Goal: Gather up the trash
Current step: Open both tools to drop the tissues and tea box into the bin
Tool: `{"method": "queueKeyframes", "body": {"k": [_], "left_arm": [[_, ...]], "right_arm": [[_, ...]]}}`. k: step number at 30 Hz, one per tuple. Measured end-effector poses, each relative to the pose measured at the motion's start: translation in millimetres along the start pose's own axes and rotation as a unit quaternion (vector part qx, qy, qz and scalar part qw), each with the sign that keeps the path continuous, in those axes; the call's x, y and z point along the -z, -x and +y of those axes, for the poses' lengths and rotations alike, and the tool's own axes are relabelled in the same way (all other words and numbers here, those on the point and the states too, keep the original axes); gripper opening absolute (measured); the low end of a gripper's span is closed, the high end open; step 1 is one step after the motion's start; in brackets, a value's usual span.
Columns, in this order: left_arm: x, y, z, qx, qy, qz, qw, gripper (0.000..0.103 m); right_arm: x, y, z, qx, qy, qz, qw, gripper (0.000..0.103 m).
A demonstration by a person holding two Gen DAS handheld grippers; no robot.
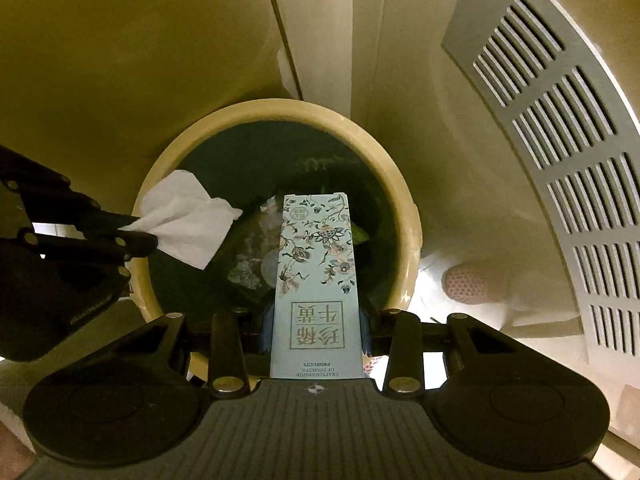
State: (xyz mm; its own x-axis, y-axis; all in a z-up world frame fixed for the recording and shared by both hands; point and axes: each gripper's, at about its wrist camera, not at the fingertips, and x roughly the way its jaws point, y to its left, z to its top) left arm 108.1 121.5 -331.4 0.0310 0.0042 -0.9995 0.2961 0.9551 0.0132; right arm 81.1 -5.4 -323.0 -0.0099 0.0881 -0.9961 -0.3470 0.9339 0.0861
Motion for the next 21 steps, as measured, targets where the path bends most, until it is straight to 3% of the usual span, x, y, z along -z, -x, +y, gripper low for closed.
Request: {"method": "queueKeyframes", "body": {"k": [11, 13, 14, 15, 17, 21], "left_arm": [[-6.9, -10.7, 1.1, -0.004, 0.009, 0.016, 0.9998, 0.01], [-8.4, -10.8, 1.2, 0.0, 0.011, 0.02, 0.9997, 0.015], [-9.1, -10.7, 1.4, 0.006, 0.011, 0.022, 0.9997, 0.029], [-10.0, -10.2, 2.6, 0.01, 0.012, 0.022, 0.9996, 0.054], [-10.0, -7.1, 1.7, 0.001, 0.012, 0.014, 0.9998, 0.078], [-8.3, -5.5, 2.7, 0.005, 0.006, 0.011, 0.9999, 0.093]], "right_arm": [[-3.9, -10.4, 5.6, 0.011, 0.001, 0.011, 1.0, 0.042], [-4.4, -13.1, 6.9, 0.011, 0.0, 0.01, 1.0, 0.042], [-5.9, -10.5, 4.8, 0.012, -0.001, 0.009, 1.0, 0.042], [-6.0, -9.9, 4.6, 0.015, -0.005, 0.006, 1.0, 0.042], [-6.0, -2.7, 3.0, 0.016, -0.01, 0.005, 1.0, 0.054], [-4.7, 0.9, -2.0, 0.031, -0.017, 0.005, 0.999, 0.061]]}}
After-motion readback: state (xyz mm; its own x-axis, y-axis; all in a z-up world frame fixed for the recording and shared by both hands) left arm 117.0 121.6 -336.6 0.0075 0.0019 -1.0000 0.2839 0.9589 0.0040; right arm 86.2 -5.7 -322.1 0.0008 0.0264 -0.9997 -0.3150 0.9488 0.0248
